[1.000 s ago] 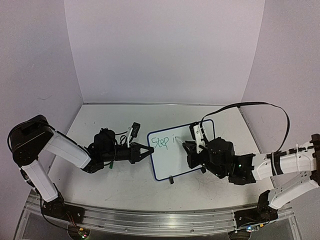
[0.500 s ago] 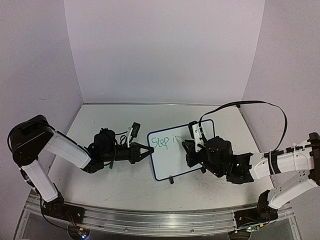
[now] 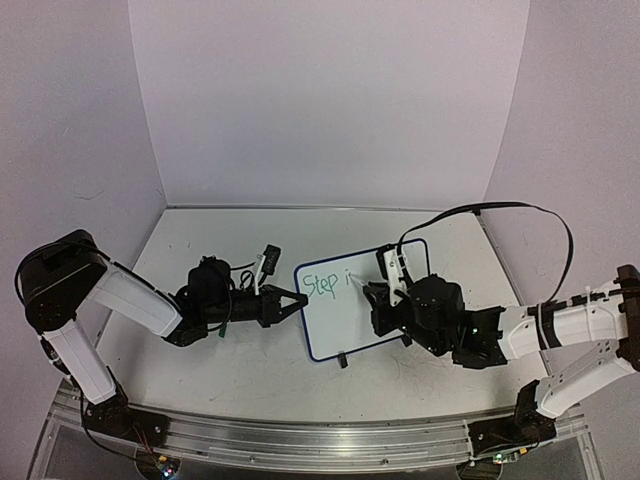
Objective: Write a sentence on the whiteboard
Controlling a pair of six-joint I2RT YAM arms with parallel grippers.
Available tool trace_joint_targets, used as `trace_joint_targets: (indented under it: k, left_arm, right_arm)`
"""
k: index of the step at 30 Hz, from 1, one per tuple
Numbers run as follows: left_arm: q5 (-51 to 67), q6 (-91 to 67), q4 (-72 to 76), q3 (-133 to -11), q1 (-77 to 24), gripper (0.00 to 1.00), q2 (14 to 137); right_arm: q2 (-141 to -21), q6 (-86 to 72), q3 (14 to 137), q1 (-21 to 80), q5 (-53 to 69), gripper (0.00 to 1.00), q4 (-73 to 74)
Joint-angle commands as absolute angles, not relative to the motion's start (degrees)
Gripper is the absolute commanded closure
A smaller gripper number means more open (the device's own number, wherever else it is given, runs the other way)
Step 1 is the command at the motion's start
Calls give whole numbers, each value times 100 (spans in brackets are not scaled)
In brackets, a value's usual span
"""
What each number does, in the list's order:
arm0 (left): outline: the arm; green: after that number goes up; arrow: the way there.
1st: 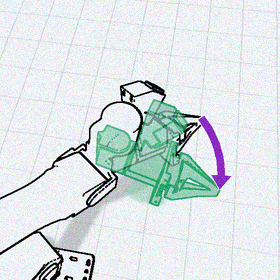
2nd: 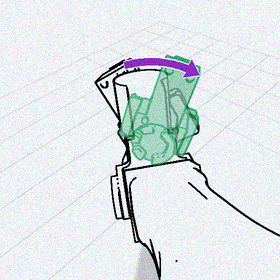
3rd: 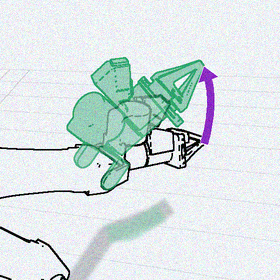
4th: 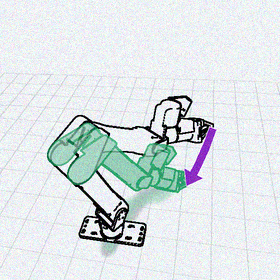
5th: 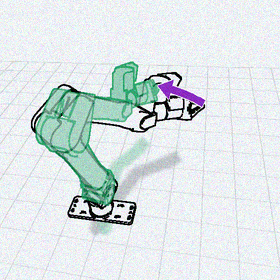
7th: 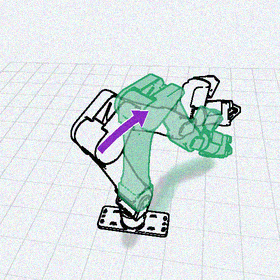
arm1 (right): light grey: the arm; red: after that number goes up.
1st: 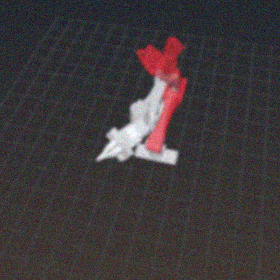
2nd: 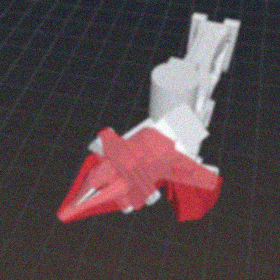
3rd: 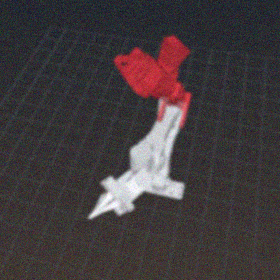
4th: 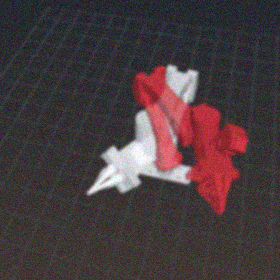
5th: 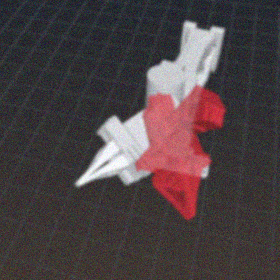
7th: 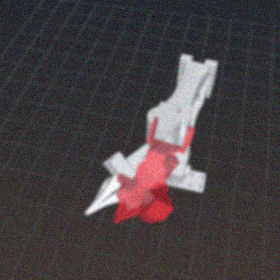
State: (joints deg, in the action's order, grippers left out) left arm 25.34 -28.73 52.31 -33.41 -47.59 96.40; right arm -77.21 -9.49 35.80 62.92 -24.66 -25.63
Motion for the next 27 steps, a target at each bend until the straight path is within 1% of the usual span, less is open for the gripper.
trace_joint_targets:
  k: [1,10,27]
  left_arm:
    - [2549,-2790,4917,-3507,-4796,100,9585]
    - [2547,-2804,4898,-3516,-4799,100,9583]
    - [2547,-2803,4904,-3496,-4832,100,9598]
  right_arm:
    - [-7632,-1158,3452,6275,-2413,100,-2457]
    - [-7550,-1299,3285,6282,-2341,100,-2391]
    - [-7715,-1085,3558,6282,-2504,100,-2708]
